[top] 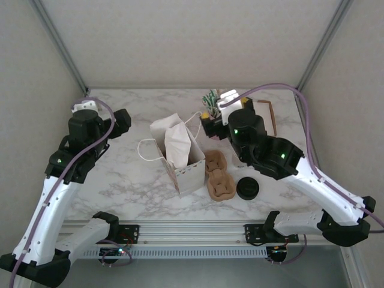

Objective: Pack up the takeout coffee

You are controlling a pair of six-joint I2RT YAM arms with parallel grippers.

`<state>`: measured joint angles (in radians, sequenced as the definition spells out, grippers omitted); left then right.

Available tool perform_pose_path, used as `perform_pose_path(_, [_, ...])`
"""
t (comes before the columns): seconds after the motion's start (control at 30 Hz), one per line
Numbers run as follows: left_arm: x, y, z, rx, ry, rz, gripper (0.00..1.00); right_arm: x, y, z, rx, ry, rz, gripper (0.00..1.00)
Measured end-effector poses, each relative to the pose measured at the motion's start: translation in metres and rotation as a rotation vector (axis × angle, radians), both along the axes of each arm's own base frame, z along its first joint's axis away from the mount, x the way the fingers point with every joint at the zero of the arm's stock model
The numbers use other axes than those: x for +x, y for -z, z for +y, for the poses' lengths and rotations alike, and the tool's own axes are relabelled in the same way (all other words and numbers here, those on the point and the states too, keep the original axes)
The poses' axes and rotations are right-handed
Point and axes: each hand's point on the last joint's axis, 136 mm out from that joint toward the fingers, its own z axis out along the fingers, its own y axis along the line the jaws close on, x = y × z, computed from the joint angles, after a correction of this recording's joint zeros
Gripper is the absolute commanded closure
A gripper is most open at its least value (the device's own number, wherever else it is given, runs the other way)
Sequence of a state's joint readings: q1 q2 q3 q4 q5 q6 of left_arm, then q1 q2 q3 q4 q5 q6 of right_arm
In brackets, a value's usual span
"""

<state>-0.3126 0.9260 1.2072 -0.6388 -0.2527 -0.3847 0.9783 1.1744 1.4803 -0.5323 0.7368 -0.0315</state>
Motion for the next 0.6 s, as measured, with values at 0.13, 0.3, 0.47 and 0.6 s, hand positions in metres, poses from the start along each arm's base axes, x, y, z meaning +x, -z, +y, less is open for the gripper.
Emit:
perform_pose_path(0.13, [0.017,0.018,0.011,0.099,-0.059,-0.003,0.00,0.040,0.031,-0.085,0.043,0.258,-0.015,0.01])
perform_pose_path(0.3, [0.031,0.059,0.025,0.183,-0.143,-0.012,0.00,0.057,0.073,-0.163,0.066,0.452,-0.043,0.01])
perform_pose_path(0.47, [0.036,0.117,0.043,0.250,-0.219,0.010,0.00,0.071,0.153,-0.204,0.049,0.540,0.024,0.01])
perform_pose_path(0.6, [0.040,0.155,0.056,0.306,-0.269,0.052,0.00,0.076,0.202,-0.212,0.070,0.549,0.034,0.01])
